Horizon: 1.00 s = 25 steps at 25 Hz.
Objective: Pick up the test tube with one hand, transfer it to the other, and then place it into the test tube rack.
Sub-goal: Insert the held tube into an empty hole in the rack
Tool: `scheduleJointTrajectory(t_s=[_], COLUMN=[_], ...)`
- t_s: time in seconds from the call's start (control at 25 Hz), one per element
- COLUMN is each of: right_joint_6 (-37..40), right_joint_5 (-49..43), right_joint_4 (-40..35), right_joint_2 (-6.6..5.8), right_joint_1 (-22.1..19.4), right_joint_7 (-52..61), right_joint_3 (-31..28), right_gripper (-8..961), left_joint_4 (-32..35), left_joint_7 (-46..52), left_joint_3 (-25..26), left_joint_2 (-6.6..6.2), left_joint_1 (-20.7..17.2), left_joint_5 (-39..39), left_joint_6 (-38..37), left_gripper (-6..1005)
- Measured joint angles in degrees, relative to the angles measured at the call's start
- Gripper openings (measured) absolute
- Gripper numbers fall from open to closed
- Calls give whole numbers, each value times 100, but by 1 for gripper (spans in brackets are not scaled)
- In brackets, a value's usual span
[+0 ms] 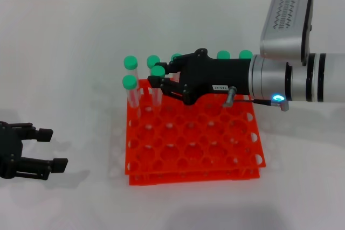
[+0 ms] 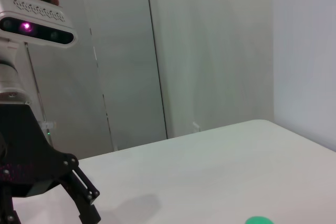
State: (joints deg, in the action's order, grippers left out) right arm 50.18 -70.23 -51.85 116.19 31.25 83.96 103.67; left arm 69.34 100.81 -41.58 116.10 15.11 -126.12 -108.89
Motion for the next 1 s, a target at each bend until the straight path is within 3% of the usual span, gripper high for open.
scheduleJointTrajectory(t_s=[1.0], right_joint_6=[61], right_joint_5=[0], right_joint_4=[0], right_joint_2=[0], right_joint_1=[65], right_joint_7=[7], right_joint_3=[24], right_gripper=[320], left_joint_4=[-62], left_joint_7=[-66], left_joint_3=[0], left_joint_2=[0], left_joint_1=[0], left_joint_5=[0], left_joint_6=[0], left_gripper=[892])
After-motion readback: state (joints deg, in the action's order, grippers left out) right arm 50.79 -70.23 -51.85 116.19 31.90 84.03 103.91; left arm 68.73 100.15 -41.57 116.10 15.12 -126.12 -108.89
